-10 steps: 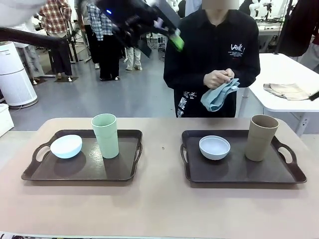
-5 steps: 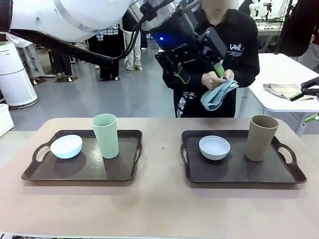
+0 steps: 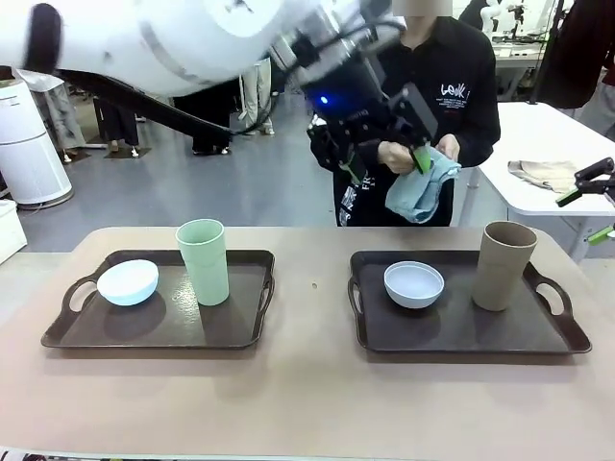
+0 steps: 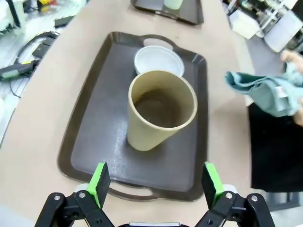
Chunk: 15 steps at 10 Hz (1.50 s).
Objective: Set up a tray with a mat and arrange the tableware.
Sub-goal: Pick up the Picnic Bowl and Reusable plastic cup from the Handle tray in front of the human's position and hold them in the air.
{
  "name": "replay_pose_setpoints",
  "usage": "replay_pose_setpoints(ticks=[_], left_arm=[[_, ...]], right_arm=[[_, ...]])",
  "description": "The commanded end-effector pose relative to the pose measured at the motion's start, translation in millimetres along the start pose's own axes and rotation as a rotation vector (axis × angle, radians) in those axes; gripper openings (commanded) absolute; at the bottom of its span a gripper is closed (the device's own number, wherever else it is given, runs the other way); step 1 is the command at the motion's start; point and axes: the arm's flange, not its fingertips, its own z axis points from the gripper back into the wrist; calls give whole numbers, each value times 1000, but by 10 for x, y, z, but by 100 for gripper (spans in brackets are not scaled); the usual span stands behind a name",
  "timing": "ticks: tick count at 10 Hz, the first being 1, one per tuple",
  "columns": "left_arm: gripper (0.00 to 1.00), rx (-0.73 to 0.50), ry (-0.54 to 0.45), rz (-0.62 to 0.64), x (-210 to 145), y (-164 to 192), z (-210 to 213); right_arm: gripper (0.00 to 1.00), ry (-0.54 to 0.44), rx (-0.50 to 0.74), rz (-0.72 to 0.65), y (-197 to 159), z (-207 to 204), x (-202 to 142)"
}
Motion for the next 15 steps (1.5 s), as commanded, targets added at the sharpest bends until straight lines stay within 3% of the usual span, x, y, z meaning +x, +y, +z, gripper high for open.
replay_pose_setpoints(ticks=[1,5,6,7,8,10,12,15], left_arm=[[100,111,62,62,316,-221,-121],[100,313,41,48,484,-266,-709],[100,260,1,31,524,-251,-795],[100,267,45,43,326,-90,-565],[100,267,45,43,326,-90,-565],[100,274,40,36,392,-134,-728],[100,295,87,47,407,-75,-998],[100,370,89,32,436,-90,-1271]], right_arm=[[100,-34,69,-65,-164,-35,-137],[100,-163,73,-91,-290,-434,-296],[100,-159,87,-102,-325,-533,-284],[100,-94,36,-132,-288,-425,-244],[100,-147,87,-83,-222,-502,-305],[100,-136,75,-93,-257,-509,-297],[100,-242,214,-121,-403,-712,-345],[100,-291,287,-177,-530,-928,-510]])
